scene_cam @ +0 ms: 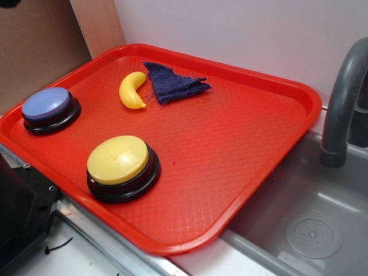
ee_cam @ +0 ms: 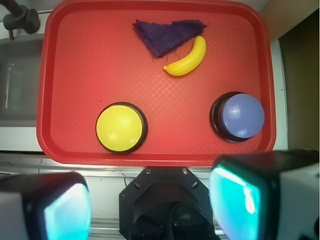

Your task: Push the purple button.

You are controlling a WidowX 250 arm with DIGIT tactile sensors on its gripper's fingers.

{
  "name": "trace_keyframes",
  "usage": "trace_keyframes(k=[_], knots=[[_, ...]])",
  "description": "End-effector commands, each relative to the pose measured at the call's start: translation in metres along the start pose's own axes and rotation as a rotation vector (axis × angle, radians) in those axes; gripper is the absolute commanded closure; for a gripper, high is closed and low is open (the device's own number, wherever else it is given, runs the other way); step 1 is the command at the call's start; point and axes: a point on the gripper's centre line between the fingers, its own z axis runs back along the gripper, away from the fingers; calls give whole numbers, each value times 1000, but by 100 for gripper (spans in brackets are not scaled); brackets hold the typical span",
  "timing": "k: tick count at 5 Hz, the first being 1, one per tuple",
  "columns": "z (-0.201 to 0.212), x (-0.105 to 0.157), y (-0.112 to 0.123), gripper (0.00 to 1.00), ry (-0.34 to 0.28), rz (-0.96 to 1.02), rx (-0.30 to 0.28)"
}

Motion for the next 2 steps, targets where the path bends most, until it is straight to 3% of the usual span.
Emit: trace_keyframes(k=[1, 2], knots=[[0, 0, 0, 0, 0, 0, 0], [-37, 31, 51, 0, 37, 252, 2]])
